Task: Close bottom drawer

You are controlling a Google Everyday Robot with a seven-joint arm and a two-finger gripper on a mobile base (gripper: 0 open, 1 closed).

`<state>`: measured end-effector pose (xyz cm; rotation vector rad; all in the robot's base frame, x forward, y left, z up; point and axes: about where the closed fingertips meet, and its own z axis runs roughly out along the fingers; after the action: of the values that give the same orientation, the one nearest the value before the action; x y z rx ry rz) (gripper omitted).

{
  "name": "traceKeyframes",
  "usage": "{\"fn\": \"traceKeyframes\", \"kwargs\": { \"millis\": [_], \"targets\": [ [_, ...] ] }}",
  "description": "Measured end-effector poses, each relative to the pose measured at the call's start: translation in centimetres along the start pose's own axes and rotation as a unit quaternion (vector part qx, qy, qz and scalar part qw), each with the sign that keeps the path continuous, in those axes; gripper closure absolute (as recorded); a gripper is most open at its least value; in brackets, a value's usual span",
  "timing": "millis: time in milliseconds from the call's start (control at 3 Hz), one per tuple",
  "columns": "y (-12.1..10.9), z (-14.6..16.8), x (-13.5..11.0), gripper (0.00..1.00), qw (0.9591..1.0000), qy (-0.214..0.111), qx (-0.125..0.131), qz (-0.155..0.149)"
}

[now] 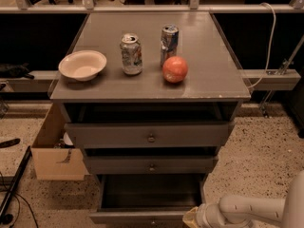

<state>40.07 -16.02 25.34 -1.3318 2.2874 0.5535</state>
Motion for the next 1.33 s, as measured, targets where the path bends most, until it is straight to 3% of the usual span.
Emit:
{"fn": "traceKeyframes", "kwargs": {
  "millis": [1000,1333],
  "targets": [
    [1.5,4.6,3.9,1.00,0.9997,0.004,-0.017,0.019],
    [1.5,4.7,3.9,0.74,0.9997,0.004,-0.017,0.019]
  ]
}}
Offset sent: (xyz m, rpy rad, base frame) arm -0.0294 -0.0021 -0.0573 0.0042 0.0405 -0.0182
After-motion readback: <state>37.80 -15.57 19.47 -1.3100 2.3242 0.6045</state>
